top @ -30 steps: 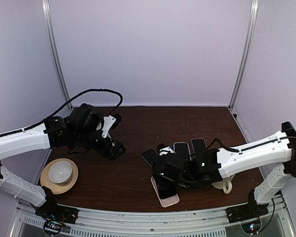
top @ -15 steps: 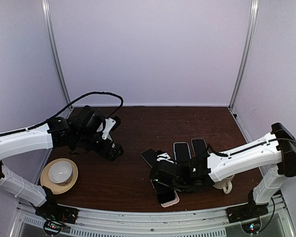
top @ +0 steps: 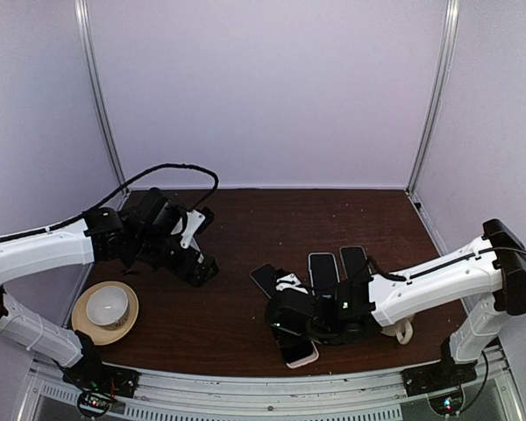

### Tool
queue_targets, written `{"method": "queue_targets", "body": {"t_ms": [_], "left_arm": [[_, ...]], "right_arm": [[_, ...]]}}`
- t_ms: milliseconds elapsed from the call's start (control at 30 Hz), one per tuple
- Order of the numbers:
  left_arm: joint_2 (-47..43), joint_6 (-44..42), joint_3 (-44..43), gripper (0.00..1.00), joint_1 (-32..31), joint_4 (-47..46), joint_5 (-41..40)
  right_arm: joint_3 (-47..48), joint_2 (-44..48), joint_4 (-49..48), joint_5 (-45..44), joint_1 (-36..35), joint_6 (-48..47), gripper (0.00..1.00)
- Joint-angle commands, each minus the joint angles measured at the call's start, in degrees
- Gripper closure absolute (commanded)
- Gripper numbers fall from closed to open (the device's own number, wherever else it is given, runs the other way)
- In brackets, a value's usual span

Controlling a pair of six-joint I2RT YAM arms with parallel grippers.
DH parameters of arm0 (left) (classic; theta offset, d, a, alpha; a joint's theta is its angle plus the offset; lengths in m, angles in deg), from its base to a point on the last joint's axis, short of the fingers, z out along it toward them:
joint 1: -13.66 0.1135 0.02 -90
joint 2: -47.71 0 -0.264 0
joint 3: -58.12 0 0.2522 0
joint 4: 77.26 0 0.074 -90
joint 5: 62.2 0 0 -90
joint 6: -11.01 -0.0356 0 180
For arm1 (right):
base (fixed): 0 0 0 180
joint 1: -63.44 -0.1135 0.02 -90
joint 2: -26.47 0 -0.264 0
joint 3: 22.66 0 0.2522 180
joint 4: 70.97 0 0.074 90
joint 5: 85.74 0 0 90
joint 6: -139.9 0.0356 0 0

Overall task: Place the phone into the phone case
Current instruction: Install the phone into the phone case.

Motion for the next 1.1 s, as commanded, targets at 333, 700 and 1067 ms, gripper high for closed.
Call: {"method": "queue_targets", "body": {"t_ms": [333, 700, 1067], "left_arm": [[1.0, -0.7, -0.5, 0.02, 1.1, -1.2, 1.4], [1.2, -0.7, -0.6, 0.03, 1.4, -1.2, 1.6], [1.2, -0.7, -0.5, 0.03, 1.6, -1.2, 1.7]], "right_arm": [[1.5, 0.4, 0.9, -3.9, -0.8, -0.6, 0.73], [0.6, 0.4, -0.6, -4.0, -1.0, -0.3, 0.74], [-0.5, -1.9, -0.2, -4.2, -1.2, 1.5, 0.76]]}}
